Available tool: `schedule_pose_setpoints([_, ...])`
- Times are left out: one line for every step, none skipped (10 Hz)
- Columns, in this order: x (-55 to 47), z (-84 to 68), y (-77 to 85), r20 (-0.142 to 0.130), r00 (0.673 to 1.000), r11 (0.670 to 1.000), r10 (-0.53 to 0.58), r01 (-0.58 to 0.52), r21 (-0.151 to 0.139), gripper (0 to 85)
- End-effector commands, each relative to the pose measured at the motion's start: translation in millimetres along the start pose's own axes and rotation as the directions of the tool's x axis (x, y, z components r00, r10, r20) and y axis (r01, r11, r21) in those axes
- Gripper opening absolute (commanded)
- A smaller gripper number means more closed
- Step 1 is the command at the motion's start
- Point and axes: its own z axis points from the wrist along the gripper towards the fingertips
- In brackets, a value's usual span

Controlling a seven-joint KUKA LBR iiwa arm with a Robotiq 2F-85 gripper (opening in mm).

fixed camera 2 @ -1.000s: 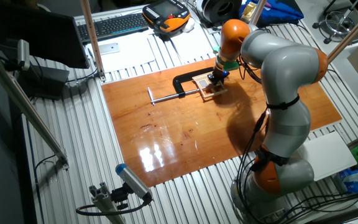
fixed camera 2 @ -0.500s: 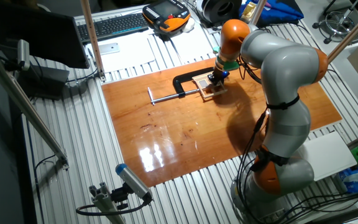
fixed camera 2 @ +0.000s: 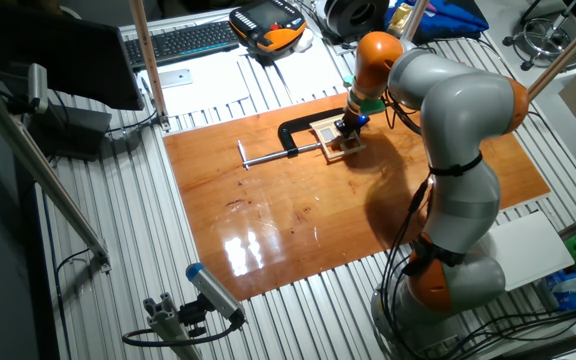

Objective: Close a sliding window

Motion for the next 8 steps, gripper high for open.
schedule_pose_setpoints([-0.1, -1.3, 0.2, 0.000, 1.000, 1.000, 0.000, 0.000, 0.000, 0.0])
schedule_pose_setpoints([0.0, -1.5, 0.4, 0.000, 1.000, 1.000, 0.000, 0.000, 0.000, 0.0])
schedule_pose_setpoints([-0.3, -1.6, 0.6, 0.001, 1.000, 1.000, 0.002, -0.002, 0.002, 0.0])
schedule_pose_setpoints([-0.6, -1.5, 1.0, 0.001, 1.000, 1.000, 0.002, -0.002, 0.002, 0.0])
schedule_pose_setpoints([-0.8, -0.6, 1.3, 0.003, 1.000, 1.000, 0.002, -0.002, 0.002, 0.0])
schedule_pose_setpoints([-0.9, 0.5, 1.6, 0.006, 1.000, 1.000, 0.003, -0.003, 0.002, 0.0])
schedule_pose_setpoints([-1.0, 0.8, 1.5, 0.007, 1.000, 1.000, 0.003, -0.003, 0.002, 0.0])
schedule_pose_setpoints([-1.0, 0.7, 1.5, 0.007, 1.000, 1.000, 0.003, -0.003, 0.000, 0.0])
